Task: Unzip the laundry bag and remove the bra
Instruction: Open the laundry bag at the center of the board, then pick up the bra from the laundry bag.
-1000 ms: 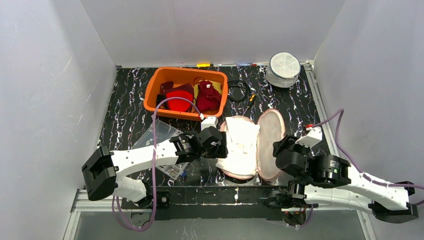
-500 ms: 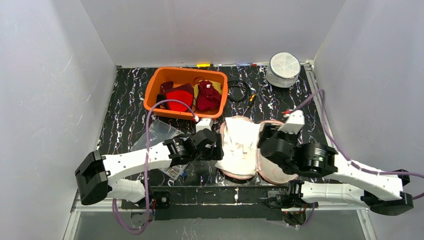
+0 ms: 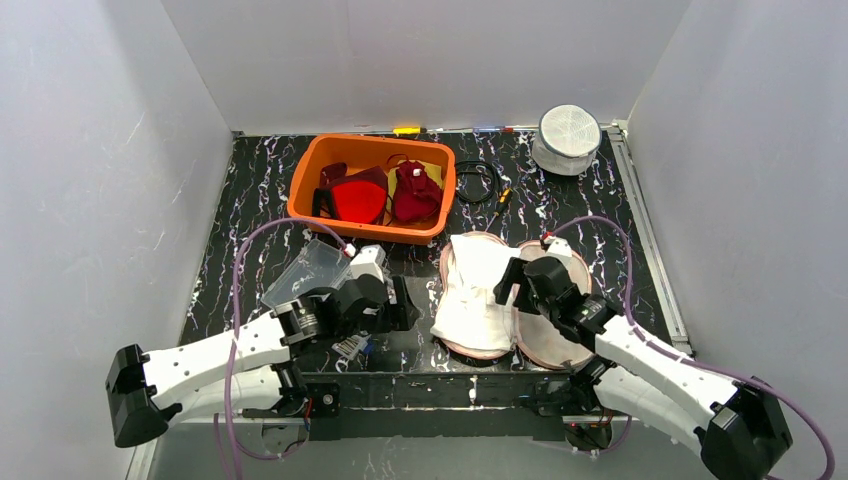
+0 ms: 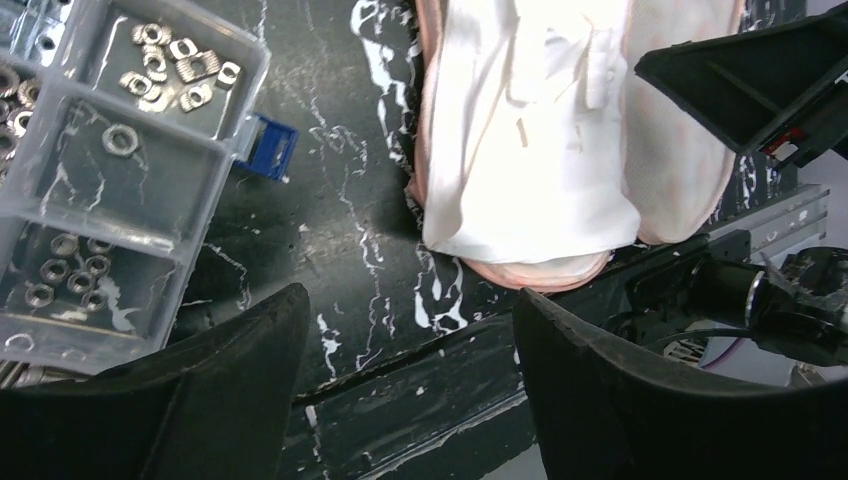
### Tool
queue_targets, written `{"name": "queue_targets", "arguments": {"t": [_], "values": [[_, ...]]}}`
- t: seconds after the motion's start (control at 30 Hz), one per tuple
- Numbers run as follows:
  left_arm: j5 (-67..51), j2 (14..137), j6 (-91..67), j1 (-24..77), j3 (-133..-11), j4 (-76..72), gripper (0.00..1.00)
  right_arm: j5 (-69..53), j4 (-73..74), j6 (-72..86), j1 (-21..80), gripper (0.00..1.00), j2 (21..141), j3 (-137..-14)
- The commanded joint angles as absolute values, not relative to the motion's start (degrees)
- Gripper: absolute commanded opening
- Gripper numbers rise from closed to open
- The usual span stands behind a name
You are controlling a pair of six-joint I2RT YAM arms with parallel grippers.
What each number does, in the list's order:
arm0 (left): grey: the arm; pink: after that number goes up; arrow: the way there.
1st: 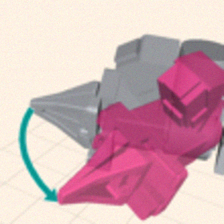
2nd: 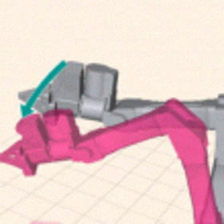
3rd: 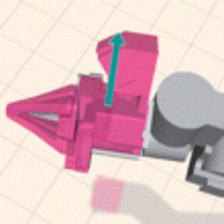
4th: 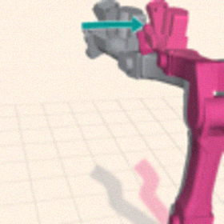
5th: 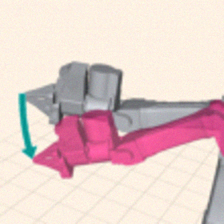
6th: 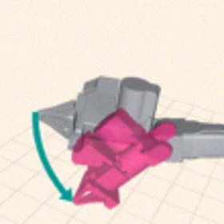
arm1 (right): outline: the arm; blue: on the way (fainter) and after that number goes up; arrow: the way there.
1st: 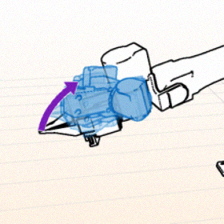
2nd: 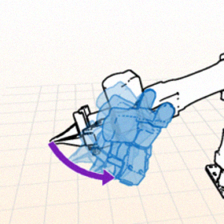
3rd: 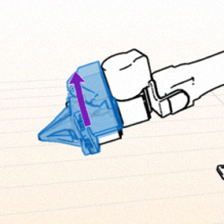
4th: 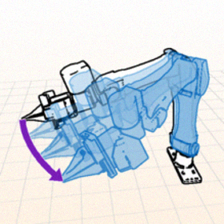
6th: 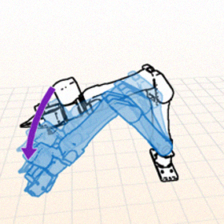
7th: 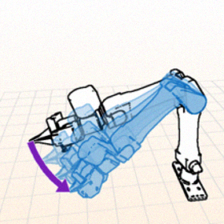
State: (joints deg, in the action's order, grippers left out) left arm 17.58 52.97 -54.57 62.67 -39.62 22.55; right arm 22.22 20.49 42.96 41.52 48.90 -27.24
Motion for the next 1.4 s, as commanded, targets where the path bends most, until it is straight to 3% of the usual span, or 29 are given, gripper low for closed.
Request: {"name": "queue_targets", "arguments": {"t": [0.0,0.23,0.53,0.77,1.13,1.23,1.37], "values": [[19.18,49.99,-55.64,62.36,-35.69,23.2,0.72,10.82,3.44,44.42,38.56,0.9,46.84,-22.25],[17.6,50.32,-52.43,62.38,-34.6,15.86,0.72,9.49,-3.4,47.95,37.32,0.87,44.5,-15.59],[15.64,61.5,-50.36,62.23,-41.21,15.36,0.7,3.85,-9.26,47.91,36.76,0.83,48.65,-13.77],[15.41,59.69,-54.99,62.23,-36.53,14.03,0.69,1.24,-11.12,46.62,36.51,0.84,52.75,-14.53],[16.67,58.62,-49.03,62.14,-41.9,15.03,0.68,6.28,6.57,42.69,36.48,0.89,38.16,-17.4],[13.59,63.48,-46.18,62.14,-45.92,12.15,0.64,7.72,9.3,44.01,36.49,0.89,36.65,-16.89],[7.73,72.18,-44.36,62.14,-49.89,7.52,0.48,9.07,8.77,48.66,36.5,0.88,32.13,-14.27]]}}
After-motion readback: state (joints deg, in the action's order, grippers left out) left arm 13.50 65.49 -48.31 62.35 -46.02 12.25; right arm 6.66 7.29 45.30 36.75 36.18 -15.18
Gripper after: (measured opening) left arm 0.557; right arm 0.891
